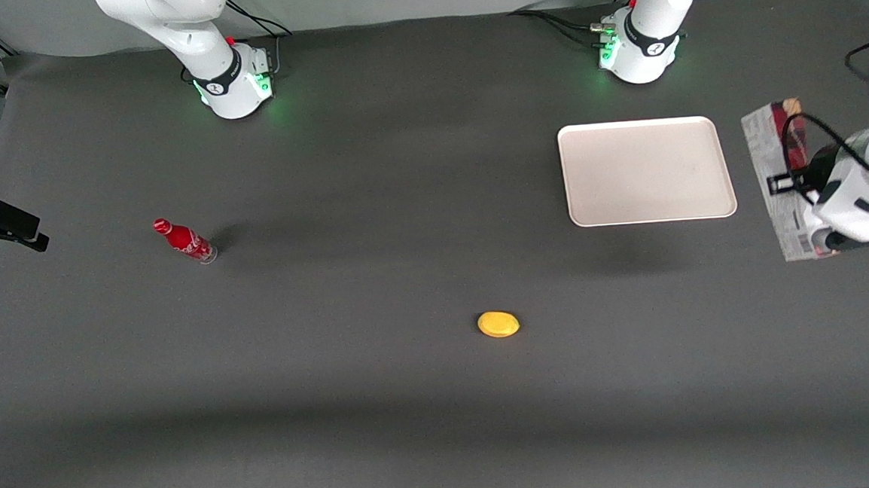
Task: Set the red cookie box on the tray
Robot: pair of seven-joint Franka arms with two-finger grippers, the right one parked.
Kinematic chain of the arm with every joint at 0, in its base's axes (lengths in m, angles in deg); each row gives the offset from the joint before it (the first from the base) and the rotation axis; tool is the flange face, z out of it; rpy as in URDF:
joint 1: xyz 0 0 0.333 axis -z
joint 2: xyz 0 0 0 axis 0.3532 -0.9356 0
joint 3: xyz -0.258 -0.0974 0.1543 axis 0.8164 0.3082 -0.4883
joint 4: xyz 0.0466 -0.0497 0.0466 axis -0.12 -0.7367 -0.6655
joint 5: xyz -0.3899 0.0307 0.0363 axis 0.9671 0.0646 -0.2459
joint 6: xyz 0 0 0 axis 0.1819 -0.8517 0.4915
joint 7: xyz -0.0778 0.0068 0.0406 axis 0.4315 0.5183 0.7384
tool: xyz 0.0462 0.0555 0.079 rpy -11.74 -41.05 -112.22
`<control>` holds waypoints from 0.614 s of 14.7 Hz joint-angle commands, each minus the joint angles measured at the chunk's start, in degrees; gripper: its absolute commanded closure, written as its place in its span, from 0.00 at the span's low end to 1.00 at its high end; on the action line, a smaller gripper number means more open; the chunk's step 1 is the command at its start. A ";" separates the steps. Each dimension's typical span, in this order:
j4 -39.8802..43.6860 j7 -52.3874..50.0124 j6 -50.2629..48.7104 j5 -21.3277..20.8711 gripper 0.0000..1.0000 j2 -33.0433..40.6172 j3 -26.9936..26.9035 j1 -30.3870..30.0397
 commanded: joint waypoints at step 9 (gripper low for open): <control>-53.64 11.05 32.24 -0.70 1.00 23.78 -6.69 -0.14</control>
